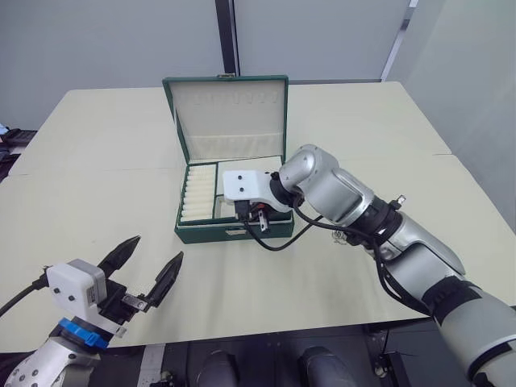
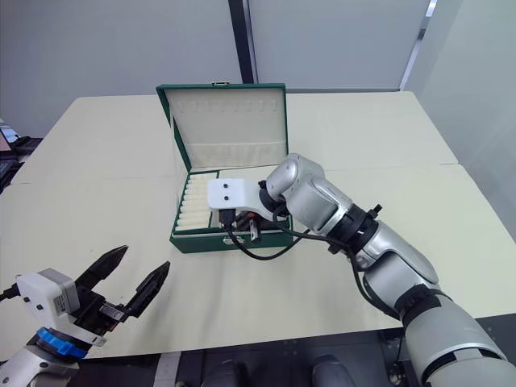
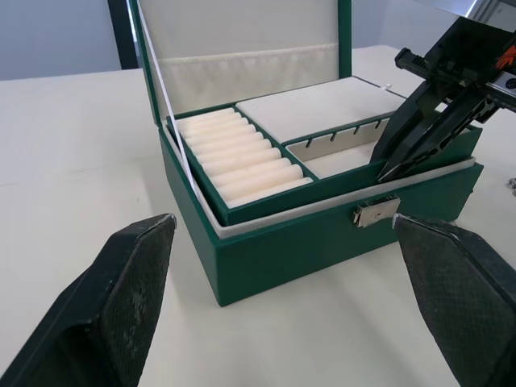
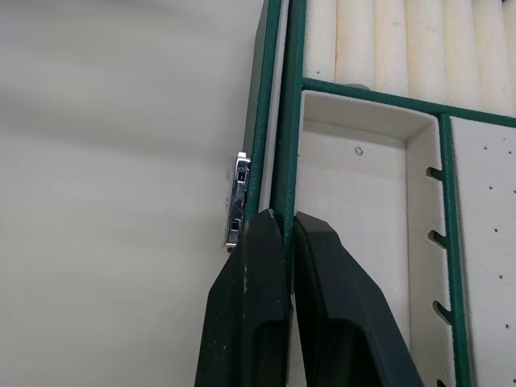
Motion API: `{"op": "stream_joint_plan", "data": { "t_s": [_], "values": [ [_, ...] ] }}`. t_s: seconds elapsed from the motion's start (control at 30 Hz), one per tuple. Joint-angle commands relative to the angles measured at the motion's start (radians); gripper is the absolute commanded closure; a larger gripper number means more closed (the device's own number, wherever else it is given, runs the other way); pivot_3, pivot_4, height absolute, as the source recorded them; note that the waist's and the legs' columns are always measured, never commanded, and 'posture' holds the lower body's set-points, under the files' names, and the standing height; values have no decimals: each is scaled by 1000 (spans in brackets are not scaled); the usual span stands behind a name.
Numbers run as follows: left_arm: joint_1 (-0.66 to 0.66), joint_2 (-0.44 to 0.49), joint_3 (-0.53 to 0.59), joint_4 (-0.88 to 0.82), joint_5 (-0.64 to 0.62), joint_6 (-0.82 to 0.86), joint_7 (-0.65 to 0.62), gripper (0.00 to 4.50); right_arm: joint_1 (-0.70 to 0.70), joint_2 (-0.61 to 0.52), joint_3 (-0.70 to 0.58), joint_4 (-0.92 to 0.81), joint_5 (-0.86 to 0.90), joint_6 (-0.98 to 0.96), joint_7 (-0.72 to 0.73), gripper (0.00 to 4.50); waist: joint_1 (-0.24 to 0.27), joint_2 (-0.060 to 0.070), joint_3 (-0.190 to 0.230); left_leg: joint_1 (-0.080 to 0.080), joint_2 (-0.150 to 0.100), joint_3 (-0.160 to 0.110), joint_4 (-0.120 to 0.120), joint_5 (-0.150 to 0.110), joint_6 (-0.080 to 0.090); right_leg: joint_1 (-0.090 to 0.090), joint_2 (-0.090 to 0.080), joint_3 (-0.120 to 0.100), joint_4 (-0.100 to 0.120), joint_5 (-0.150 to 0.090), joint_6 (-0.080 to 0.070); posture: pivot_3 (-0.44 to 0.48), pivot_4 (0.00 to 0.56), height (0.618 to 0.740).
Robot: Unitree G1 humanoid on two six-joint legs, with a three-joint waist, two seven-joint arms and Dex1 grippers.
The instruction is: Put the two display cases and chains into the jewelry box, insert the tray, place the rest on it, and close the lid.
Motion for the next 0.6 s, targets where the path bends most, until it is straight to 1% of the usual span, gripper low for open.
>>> {"op": "stream_joint_plan", "data": {
  "t_s": [0.03,0.23,0.6],
  "values": [
    [-1,10,-3,-4,10,-16,-9,0,-27,4,-38,-39,3,-14,-4,4486,0,0,0,0,0,0,0,0,0,0,0,0,0,0,0,0,150,740],
    [-8,6,-11,4,21,-18,-11,0,-32,9,-56,-39,10,-20,-13,4486,0,0,0,0,0,0,0,0,0,0,0,0,0,0,0,0,150,740],
    [-11,6,-8,7,23,-17,-16,0,-17,18,-49,-27,2,-33,-20,4486,0,0,0,0,0,0,0,0,0,0,0,0,0,0,0,0,150,740]
  ]
}}
